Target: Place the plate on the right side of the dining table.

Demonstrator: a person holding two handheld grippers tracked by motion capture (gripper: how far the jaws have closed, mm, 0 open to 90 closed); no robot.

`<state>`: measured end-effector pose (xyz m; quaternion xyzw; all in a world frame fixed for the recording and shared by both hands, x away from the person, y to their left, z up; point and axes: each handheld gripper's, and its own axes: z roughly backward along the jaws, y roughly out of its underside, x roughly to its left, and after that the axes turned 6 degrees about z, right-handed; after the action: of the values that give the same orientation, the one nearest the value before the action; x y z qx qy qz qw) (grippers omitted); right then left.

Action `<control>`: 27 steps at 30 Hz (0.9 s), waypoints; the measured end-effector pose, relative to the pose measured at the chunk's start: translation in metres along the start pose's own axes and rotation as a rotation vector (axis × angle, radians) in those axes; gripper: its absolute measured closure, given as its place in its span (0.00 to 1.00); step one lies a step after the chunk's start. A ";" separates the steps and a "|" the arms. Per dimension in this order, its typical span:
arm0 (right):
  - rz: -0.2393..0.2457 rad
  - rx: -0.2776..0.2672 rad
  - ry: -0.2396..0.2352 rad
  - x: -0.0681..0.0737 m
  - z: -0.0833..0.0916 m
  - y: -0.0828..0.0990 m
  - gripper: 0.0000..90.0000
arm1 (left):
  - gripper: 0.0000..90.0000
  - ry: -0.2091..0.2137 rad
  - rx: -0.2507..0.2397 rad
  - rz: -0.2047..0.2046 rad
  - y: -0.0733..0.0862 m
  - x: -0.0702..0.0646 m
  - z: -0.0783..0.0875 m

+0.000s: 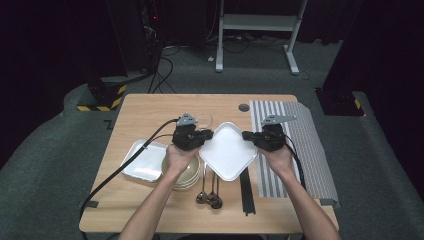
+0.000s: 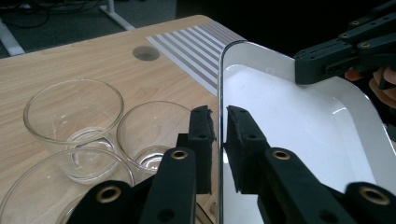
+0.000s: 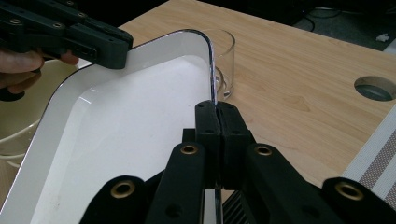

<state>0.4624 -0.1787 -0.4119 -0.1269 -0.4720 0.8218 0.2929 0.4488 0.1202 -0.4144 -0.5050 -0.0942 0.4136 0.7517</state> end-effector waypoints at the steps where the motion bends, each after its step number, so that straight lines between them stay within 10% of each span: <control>1: 0.000 0.001 0.002 0.000 0.000 0.000 0.98 | 0.87 0.000 0.000 -0.001 0.000 0.000 0.000; 27: -0.023 0.002 0.031 -0.005 0.007 0.002 0.98 | 0.61 -0.076 -0.005 -0.024 0.000 0.003 0.011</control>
<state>0.4625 -0.1872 -0.4106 -0.1341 -0.4678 0.8169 0.3097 0.4445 0.1298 -0.4106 -0.4895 -0.1297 0.4234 0.7512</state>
